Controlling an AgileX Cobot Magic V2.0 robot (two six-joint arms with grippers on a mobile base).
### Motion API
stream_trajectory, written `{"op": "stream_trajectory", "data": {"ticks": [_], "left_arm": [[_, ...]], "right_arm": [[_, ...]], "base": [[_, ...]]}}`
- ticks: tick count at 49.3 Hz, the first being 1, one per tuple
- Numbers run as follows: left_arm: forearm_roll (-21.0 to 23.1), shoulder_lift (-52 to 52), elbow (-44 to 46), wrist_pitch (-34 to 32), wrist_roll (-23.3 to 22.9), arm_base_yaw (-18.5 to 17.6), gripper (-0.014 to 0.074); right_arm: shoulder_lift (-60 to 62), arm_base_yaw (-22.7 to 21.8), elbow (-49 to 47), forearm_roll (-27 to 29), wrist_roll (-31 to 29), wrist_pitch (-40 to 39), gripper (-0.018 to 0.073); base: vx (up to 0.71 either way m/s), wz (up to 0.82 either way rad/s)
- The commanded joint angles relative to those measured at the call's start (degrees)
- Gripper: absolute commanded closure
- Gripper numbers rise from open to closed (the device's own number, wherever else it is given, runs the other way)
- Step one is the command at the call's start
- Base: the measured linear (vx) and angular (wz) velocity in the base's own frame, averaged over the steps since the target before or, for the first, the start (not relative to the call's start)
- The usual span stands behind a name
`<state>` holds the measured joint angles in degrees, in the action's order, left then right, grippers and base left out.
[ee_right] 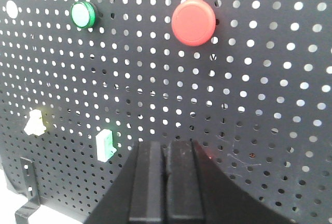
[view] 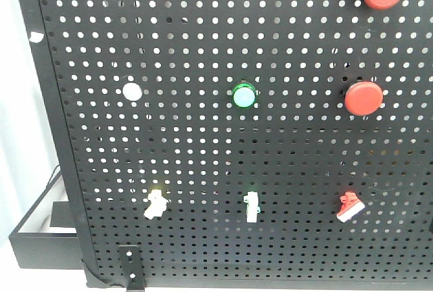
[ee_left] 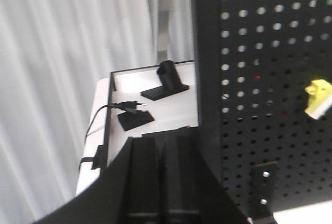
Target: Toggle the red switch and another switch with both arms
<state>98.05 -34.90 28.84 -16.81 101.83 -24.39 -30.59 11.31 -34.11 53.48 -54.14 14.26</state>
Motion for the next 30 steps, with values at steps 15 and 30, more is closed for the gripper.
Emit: {"op": "stream_trajectory", "data": {"ticks": [15, 30], "left_arm": [[-58.35, 10.76, -6.92, 5.56, -58.67, 6.92, 0.0603], [-77.21, 27.21, -27.02, 7.25, -77.05, 17.07, 0.0603]], "right_arm": [[-0.15, -0.06, -1.75, 0.37, -0.09, -3.01, 0.0566], [-0.15, -0.06, -1.75, 0.37, -0.09, -3.01, 0.0566]], "base": [[0.0, 0.0], [0.0, 0.0]]}}
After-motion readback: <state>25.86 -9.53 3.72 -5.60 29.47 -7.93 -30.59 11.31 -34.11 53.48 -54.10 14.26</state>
